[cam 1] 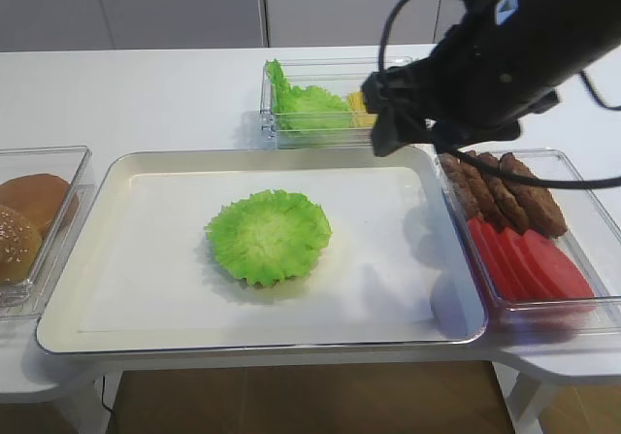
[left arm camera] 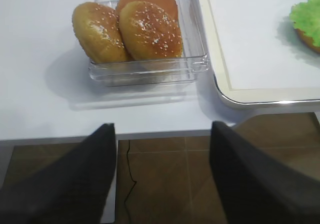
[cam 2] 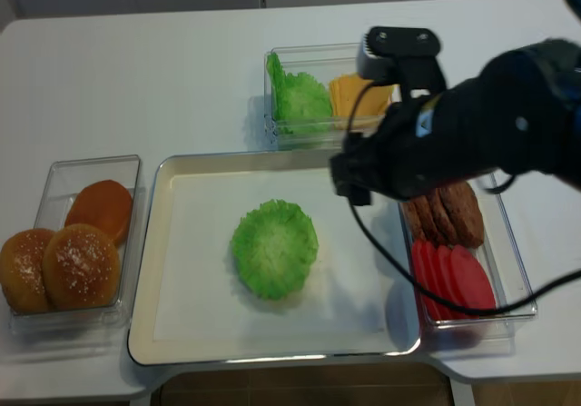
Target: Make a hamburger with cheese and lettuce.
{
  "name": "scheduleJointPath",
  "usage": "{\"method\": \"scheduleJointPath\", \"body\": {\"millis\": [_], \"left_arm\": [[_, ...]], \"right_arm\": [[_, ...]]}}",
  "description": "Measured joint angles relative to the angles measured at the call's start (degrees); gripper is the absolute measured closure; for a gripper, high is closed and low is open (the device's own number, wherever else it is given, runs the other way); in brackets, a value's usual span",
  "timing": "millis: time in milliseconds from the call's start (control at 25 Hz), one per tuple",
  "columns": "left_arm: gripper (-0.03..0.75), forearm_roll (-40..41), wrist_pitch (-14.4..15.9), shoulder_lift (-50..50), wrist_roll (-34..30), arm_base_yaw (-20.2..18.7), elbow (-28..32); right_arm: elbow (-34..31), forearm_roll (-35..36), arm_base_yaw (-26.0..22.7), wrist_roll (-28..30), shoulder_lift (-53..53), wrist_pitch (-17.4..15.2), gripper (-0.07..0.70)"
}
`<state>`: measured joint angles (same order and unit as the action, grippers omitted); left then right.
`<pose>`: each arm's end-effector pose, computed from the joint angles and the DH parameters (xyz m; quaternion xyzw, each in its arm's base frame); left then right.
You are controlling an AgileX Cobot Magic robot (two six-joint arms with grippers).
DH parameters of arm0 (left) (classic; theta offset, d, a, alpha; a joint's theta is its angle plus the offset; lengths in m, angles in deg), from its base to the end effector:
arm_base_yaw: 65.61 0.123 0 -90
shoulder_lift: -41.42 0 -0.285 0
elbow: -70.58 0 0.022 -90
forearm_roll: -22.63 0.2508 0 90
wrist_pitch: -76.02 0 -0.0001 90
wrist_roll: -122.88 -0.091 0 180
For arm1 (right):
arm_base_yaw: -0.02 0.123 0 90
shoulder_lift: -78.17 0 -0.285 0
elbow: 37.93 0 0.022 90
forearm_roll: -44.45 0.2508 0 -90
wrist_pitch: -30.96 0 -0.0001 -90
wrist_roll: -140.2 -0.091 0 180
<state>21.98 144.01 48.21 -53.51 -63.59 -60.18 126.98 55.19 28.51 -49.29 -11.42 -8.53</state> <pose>-0.0119 -0.0014 0.2641 -0.0428 0.8820 -0.0122 0.4692 0.2582 0.1524 0.2929 -0.1066 0.9427 0.1742 0.2639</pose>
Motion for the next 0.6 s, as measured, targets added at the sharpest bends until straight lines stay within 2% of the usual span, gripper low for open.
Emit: {"method": "scheduleJointPath", "body": {"millis": [80, 200, 480, 600], "left_arm": [[0.277, 0.0, 0.0, 0.0, 0.0, 0.0, 0.0], [0.277, 0.0, 0.0, 0.0, 0.0, 0.0, 0.0], [0.277, 0.0, 0.0, 0.0, 0.0, 0.0, 0.0], [0.277, 0.0, 0.0, 0.0, 0.0, 0.0, 0.0]], "right_arm": [[0.0, -8.0, 0.0, -3.7, 2.5, -4.8, 0.16], [0.0, -14.3, 0.0, -6.1, 6.8, -10.6, 0.16], [0.0, -21.9, 0.0, -8.1, 15.0, -19.7, 0.161], [0.0, -22.7, 0.0, -8.7, 17.9, -22.3, 0.17]]}}
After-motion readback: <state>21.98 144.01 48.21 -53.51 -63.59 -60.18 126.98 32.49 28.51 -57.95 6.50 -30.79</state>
